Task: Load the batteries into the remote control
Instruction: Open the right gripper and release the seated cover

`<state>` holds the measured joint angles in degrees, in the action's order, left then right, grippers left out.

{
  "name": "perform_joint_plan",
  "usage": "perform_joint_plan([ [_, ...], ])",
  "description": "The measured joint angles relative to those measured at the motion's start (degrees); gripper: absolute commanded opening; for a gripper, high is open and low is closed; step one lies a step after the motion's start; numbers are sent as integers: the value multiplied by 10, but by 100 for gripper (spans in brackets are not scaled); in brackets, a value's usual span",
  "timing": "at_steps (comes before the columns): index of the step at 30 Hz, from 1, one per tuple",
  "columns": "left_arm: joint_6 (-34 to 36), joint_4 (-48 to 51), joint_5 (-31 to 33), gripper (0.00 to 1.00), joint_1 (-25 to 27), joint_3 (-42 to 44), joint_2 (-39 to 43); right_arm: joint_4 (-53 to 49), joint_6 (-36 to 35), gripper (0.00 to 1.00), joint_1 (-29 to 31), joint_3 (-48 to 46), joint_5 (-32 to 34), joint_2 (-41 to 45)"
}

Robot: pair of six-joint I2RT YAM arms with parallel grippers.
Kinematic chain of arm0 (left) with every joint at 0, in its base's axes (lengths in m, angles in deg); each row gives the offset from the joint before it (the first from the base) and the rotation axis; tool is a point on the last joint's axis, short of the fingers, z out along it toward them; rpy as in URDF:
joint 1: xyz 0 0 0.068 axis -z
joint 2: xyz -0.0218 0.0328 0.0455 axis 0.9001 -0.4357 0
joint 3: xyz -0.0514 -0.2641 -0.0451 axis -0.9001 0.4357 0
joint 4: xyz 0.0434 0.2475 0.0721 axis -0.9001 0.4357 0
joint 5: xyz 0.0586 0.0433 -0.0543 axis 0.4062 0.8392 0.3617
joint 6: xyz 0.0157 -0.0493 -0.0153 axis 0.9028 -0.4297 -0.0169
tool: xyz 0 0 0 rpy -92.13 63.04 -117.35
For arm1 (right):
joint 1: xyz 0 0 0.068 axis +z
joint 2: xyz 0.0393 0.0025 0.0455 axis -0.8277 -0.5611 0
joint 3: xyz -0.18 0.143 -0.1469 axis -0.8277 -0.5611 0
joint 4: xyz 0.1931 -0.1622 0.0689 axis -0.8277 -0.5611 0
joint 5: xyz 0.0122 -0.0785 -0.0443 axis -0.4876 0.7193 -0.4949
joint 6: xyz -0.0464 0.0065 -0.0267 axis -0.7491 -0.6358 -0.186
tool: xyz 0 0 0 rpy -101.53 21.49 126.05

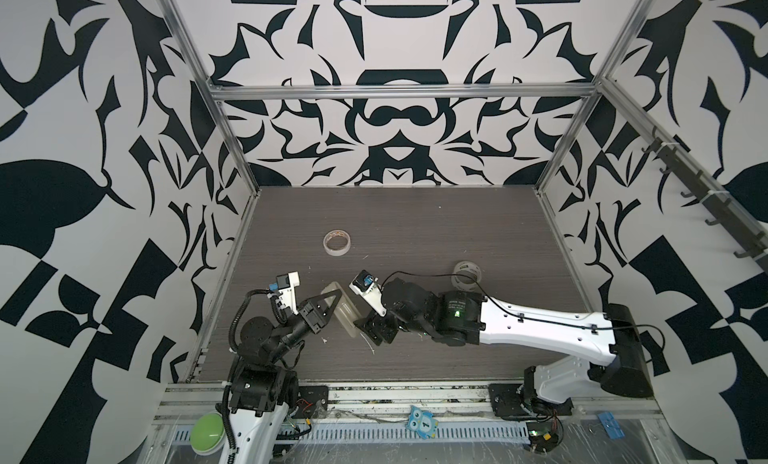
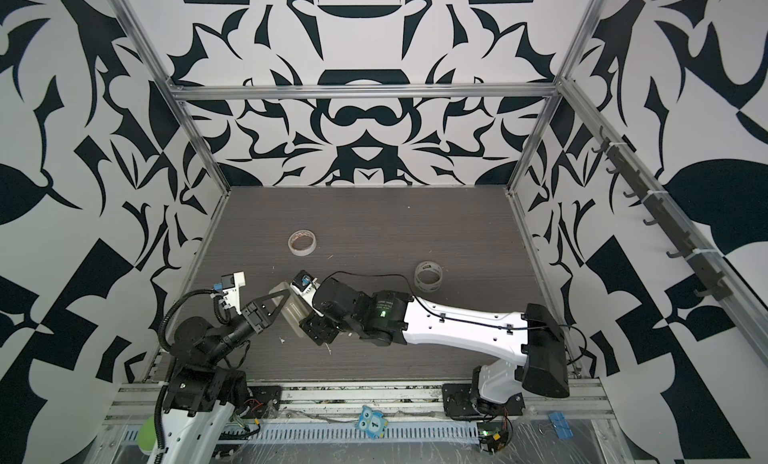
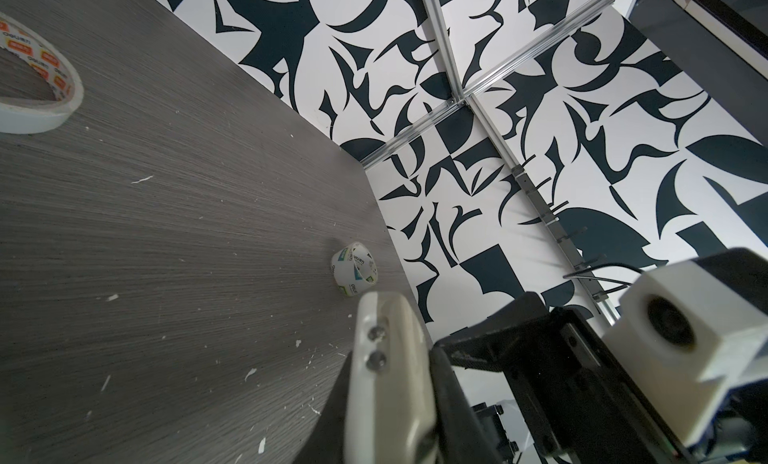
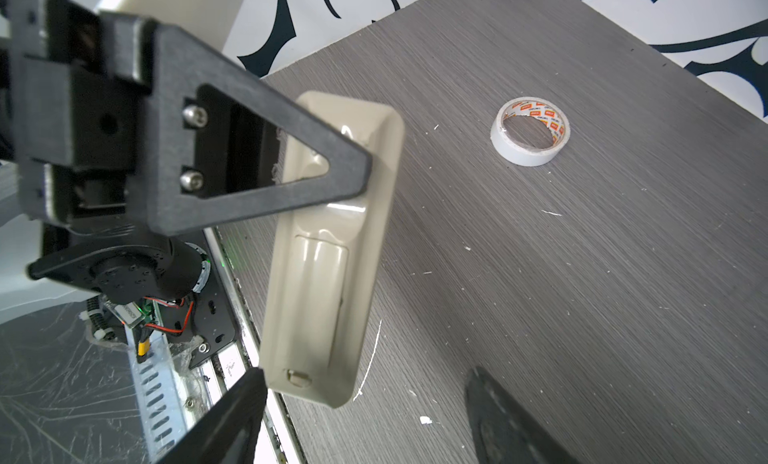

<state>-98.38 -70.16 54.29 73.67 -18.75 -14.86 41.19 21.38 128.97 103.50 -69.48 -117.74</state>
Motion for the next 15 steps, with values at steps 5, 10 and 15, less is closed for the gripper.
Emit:
perform_joint_plan([
  [5, 0, 0, -3, 0, 0, 0, -2, 0, 1, 79, -2, 0, 0, 0],
  [10, 0, 0, -3, 0, 0, 0, -2, 0, 1, 79, -2, 0, 1, -7],
  [15, 2, 0, -3, 0, 0, 0, -2, 0, 1, 79, -3, 0, 3, -13],
])
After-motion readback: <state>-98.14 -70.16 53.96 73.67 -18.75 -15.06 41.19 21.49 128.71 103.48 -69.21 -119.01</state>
